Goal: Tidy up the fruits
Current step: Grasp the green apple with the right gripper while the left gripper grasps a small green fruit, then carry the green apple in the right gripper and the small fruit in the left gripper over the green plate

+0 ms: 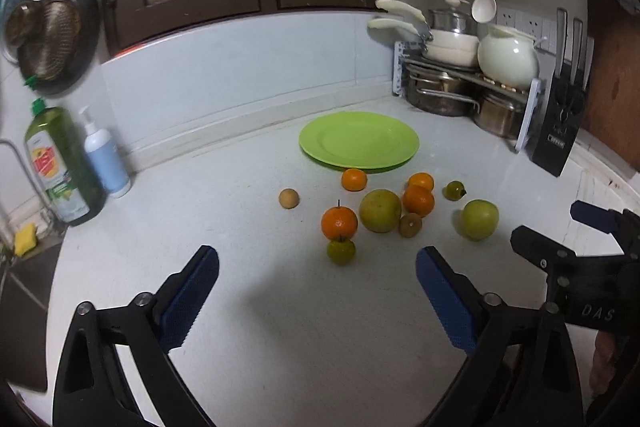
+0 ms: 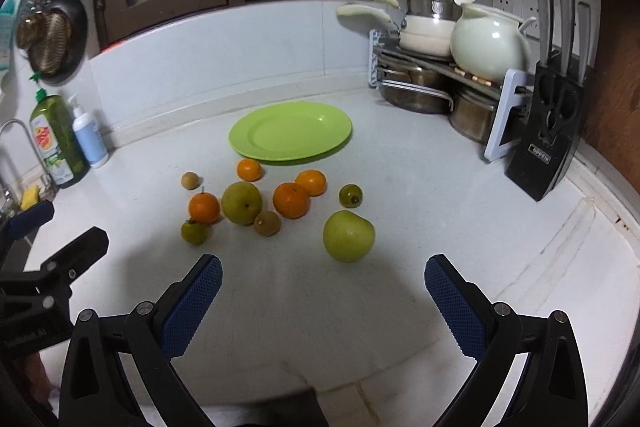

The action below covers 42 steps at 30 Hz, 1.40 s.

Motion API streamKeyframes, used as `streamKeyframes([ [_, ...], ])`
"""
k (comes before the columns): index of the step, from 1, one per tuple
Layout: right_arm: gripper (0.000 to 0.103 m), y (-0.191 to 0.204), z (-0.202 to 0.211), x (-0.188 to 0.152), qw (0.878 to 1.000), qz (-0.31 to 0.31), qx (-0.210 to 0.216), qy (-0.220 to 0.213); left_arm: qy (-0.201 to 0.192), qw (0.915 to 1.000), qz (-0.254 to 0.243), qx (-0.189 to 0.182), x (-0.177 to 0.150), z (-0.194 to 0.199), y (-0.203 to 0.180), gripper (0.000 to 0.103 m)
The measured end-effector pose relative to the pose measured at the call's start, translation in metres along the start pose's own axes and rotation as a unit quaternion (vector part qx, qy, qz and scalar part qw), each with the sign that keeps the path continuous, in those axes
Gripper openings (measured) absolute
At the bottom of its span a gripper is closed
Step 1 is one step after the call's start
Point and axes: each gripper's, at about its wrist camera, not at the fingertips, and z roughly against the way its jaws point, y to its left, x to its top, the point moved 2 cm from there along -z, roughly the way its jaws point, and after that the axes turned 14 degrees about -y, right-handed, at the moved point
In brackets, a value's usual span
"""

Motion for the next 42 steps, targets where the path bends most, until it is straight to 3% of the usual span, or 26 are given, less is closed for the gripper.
streamKeyframes([
  [8, 0.099, 0.003, -0.037, -0.002, 0.999, -0.023, -0.042, 0.026, 0.025, 0.9980, -0.011, -0.058, -0.008, -0.048, 0.004, 0.083],
  [13, 0.092, 0.000, -0.059, -0.006, 0.997, -0.021, -0.048, 0.048, 0.050, 0.9966, 0.001, -0.066, -0.014, -0.074, 0.001, 0.074],
  [16, 0.089, -0.006, -0.074, -0.009, 0.998, -0.011, -0.032, 0.054, 0.062, 0.9963, 0.006, -0.059, -0.018, -0.087, -0.006, 0.064],
  [25, 0.077, -0.023, -0.110, -0.020, 0.995, -0.013, 0.003, 0.103, 0.112, 0.9921, 0.023, -0.051, -0.038, -0.116, -0.018, 0.051],
  [32, 0.066, -0.022, -0.124, -0.024, 0.993, -0.007, 0.023, 0.115, 0.116, 0.9923, 0.019, -0.038, -0.040, -0.125, -0.018, 0.037],
  [37, 0.054, -0.025, -0.130, -0.023, 0.992, 0.001, 0.022, 0.121, 0.120, 0.9918, 0.017, -0.039, -0.043, -0.130, -0.021, 0.032],
  [42, 0.052, -0.026, -0.130, -0.022, 0.992, 0.002, 0.022, 0.121, 0.118, 0.9921, 0.015, -0.040, -0.044, -0.130, -0.021, 0.030],
])
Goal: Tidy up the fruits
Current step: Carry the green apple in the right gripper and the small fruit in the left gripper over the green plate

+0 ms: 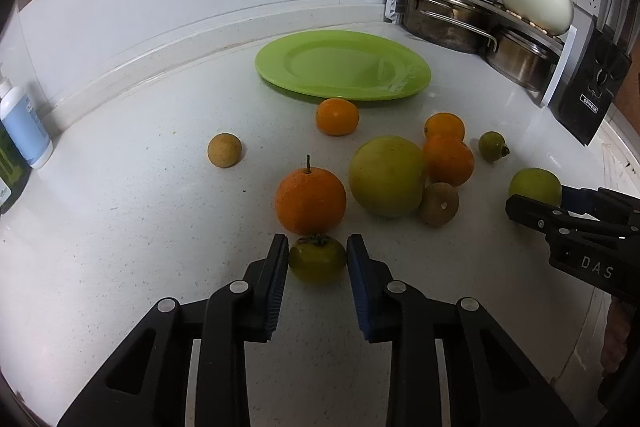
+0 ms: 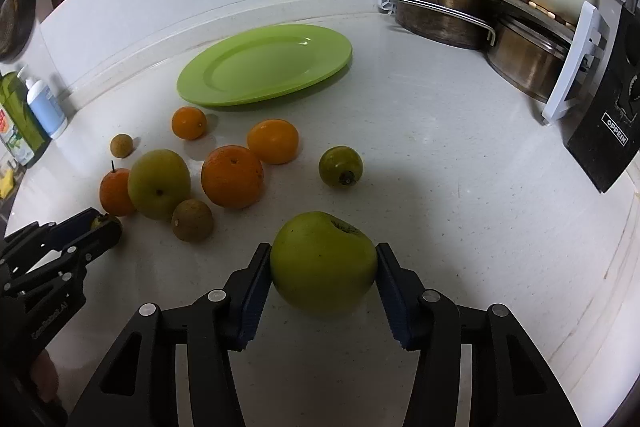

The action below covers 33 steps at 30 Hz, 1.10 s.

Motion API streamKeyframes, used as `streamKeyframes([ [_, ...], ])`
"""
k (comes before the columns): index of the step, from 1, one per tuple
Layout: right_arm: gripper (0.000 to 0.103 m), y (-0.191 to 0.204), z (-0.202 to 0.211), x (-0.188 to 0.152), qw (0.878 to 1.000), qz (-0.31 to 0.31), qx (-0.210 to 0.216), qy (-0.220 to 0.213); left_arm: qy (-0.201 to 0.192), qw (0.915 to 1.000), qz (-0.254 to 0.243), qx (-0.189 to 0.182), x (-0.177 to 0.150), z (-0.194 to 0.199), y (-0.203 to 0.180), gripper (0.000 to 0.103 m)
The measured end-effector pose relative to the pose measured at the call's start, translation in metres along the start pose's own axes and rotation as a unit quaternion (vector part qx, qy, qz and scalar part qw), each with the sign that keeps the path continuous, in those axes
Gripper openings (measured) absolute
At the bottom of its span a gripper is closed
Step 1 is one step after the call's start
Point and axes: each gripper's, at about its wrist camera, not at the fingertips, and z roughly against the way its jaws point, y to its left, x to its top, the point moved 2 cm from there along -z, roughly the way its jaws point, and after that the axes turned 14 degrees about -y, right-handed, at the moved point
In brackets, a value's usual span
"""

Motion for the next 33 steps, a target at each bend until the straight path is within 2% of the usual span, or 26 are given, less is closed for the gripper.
streamKeyframes([
  [9, 0.052, 0.004, 0.013, 0.006, 1.000, 0.003, 0.006, -0.016, -0.023, 0.9997, -0.008, -0.008, 0.007, 0.018, 0.003, 0.030],
  [19, 0.052, 0.030, 0.034, 0.032, 0.997, 0.010, 0.050, -0.052, -0.067, 0.9972, -0.013, -0.030, 0.038, 0.039, 0.011, 0.030],
  [26, 0.052, 0.041, 0.028, 0.063, 0.995, 0.017, 0.069, -0.076, -0.090, 0.9945, -0.028, -0.045, 0.071, 0.033, 0.015, 0.030],
  [33, 0.051, 0.046, 0.007, 0.098, 0.993, 0.041, 0.076, -0.085, -0.092, 0.9931, -0.042, -0.059, 0.103, 0.011, 0.016, 0.030],
])
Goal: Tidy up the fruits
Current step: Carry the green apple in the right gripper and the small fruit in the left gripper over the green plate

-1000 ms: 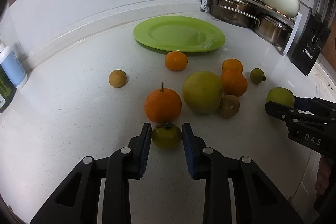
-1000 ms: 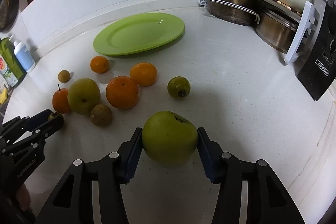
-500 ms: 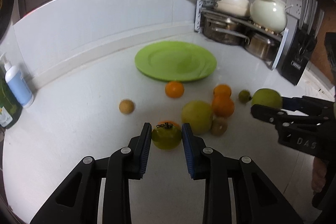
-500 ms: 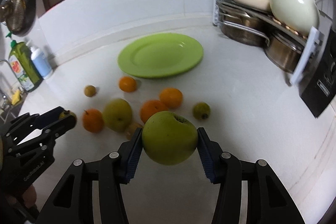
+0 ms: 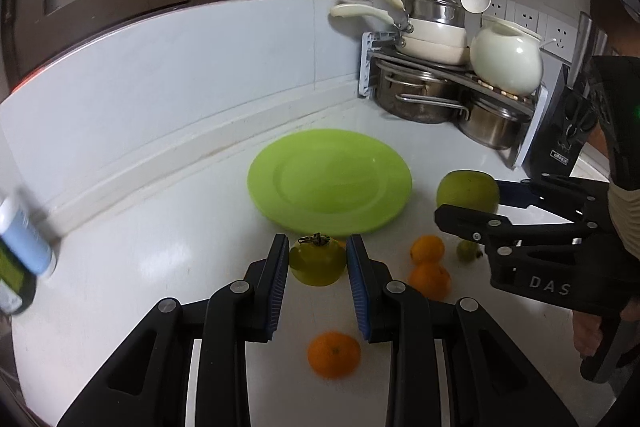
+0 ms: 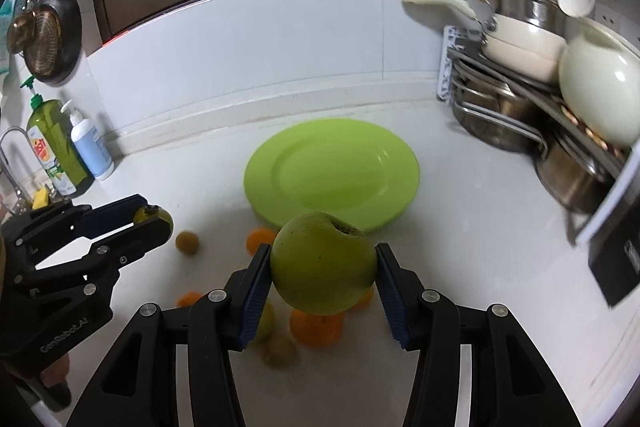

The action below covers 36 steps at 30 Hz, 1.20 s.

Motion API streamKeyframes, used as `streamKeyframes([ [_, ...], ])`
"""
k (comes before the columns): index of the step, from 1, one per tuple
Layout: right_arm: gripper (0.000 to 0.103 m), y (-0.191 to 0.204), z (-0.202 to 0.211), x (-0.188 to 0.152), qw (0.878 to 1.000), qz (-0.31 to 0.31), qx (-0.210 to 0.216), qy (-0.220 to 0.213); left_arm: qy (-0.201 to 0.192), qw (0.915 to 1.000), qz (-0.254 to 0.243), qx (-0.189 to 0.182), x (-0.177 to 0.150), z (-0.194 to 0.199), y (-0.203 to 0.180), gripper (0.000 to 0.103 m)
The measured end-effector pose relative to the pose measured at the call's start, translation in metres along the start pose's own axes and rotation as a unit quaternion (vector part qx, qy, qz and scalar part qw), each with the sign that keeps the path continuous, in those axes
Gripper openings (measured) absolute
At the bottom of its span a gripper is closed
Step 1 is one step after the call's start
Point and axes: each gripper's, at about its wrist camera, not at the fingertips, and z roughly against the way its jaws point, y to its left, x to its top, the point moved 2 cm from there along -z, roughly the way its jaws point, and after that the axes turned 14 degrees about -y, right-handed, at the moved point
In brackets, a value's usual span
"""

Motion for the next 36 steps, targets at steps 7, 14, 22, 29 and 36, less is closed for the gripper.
streamKeyframes([
  [7, 0.052, -0.010, -0.042, 0.024, 1.000, 0.020, 0.013, 0.020, 0.006, 0.9997, -0.018, -0.012, 0.023, -0.041, 0.006, 0.030],
  [14, 0.051, -0.017, -0.089, 0.032, 0.998, 0.019, 0.025, 0.056, 0.048, 0.9977, -0.035, -0.032, 0.022, -0.095, 0.012, 0.030],
  [22, 0.051, -0.029, -0.130, 0.027, 0.995, 0.025, 0.017, 0.090, 0.089, 0.9936, -0.047, -0.052, 0.009, -0.148, 0.016, 0.030],
  [29, 0.051, -0.035, -0.153, 0.024, 0.993, 0.031, 0.014, 0.111, 0.107, 0.9913, -0.047, -0.061, 0.002, -0.167, 0.021, 0.030],
  [36, 0.051, -0.034, -0.161, 0.020, 0.992, 0.033, 0.016, 0.121, 0.117, 0.9900, -0.048, -0.063, -0.003, -0.176, 0.019, 0.030],
])
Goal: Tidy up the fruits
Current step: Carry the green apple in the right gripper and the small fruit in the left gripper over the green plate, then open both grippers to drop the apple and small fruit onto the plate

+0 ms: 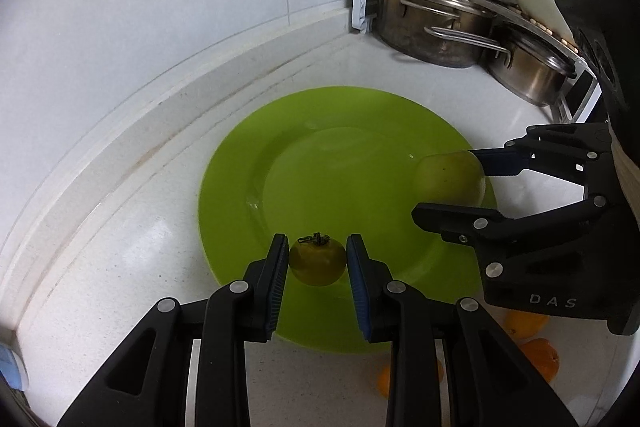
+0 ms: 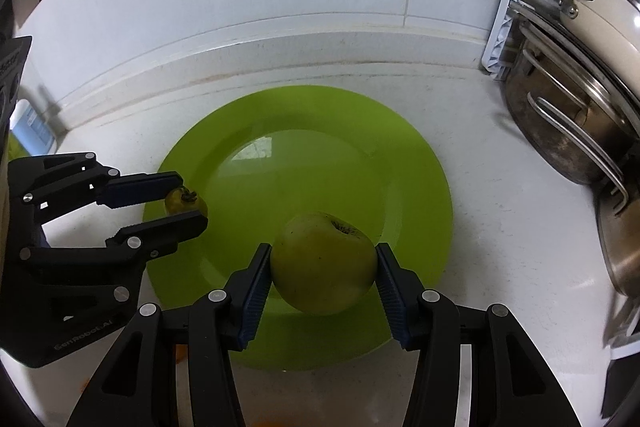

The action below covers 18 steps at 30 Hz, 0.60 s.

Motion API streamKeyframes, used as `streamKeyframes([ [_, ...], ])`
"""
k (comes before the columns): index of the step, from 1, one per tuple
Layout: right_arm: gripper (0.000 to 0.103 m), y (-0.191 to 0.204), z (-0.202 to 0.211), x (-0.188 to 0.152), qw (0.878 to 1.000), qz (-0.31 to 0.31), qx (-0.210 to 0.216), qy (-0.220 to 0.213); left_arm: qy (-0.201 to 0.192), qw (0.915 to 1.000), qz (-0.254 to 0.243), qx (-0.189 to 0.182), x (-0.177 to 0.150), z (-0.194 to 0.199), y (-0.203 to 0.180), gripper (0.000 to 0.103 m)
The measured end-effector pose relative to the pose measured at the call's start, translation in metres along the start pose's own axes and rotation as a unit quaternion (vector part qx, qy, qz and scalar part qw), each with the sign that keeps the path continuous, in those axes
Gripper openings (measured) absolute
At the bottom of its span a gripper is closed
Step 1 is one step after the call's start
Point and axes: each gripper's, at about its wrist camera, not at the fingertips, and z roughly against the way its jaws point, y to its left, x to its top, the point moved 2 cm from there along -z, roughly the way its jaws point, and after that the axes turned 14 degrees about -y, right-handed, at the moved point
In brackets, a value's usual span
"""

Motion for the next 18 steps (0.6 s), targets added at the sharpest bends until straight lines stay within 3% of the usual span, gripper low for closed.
streamKeyframes([
  [3, 0.052, 0.001, -0.001, -0.001, 1.000, -0.003, 0.002, 0.003, 0.003, 1.0000, 0.000, -0.002, 0.000, -0.002, -0.002, 0.031],
  [7, 0.052, 0.000, 0.002, -0.001, 1.000, -0.005, 0.002, -0.002, -0.009, 1.0000, 0.002, 0.003, 0.004, 0.005, -0.001, 0.043],
  [18, 0.053, 0.019, 0.060, 0.007, 0.997, 0.012, -0.021, -0.069, -0.059, 0.9976, 0.025, 0.027, 0.006, 0.068, -0.003, 0.061],
])
